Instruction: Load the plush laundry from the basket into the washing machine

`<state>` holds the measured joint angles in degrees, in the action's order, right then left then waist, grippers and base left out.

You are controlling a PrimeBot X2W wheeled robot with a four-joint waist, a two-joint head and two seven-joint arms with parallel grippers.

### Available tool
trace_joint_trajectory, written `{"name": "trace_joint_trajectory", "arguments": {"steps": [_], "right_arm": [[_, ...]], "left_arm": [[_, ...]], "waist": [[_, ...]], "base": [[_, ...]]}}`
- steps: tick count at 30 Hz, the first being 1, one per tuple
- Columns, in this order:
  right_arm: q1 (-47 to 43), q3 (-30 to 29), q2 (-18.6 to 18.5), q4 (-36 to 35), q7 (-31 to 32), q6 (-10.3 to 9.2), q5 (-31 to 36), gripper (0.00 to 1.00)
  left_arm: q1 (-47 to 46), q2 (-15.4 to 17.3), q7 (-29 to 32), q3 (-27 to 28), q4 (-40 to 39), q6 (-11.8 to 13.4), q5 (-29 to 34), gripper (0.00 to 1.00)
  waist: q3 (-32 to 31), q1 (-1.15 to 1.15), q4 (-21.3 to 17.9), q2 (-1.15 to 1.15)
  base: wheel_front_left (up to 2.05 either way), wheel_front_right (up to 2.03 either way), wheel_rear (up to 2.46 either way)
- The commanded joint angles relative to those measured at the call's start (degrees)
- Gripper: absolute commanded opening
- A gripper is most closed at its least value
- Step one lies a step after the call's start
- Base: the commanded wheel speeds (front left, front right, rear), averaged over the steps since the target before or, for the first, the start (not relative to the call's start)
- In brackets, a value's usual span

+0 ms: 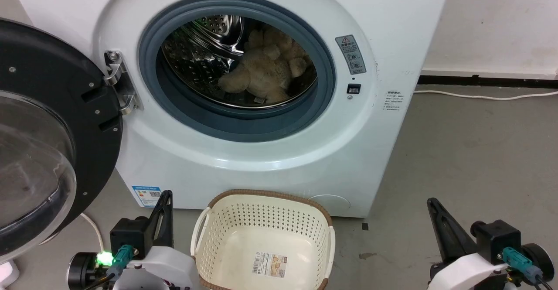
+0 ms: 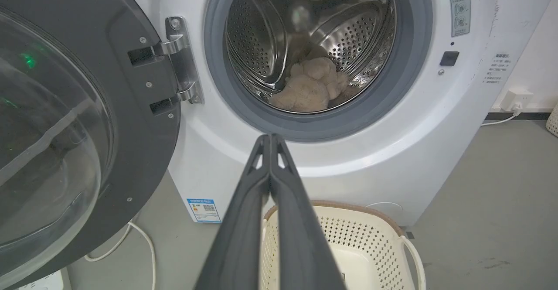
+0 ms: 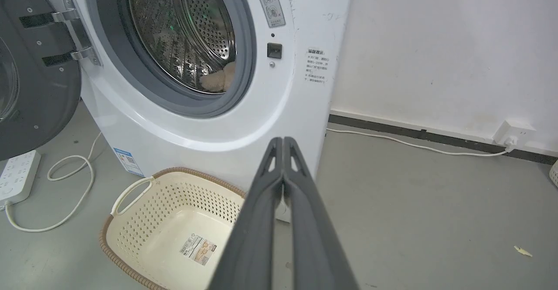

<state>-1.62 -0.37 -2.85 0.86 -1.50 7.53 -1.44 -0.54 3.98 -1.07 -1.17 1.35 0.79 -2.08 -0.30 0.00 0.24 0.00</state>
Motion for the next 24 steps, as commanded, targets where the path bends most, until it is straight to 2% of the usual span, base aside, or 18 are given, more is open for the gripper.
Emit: {"name": "trace_joint_trajectory", "arguments": {"steps": [1,24], "right_arm": [[1.05,0.18,-0.02,-0.5,0.56,-0.04,0.64,0.0],[1.62,0.37,-0.03,-0.86,1.5,-0.04,1.44,0.0]], "left_arm": [[0.5,-0.55,0.33,0.46,-0.61,-0.47,0.88,0.0],[0.54,-1.11,1.07,1.17,-1.35,-0.79,2.08,0.0]], "waist": [[0.07,0.0,-0.06,0.0],[0.3,0.0,-0.24,0.0]], "base": [[0.0,0.0,0.0],[0.0,0.0,0.0]]}}
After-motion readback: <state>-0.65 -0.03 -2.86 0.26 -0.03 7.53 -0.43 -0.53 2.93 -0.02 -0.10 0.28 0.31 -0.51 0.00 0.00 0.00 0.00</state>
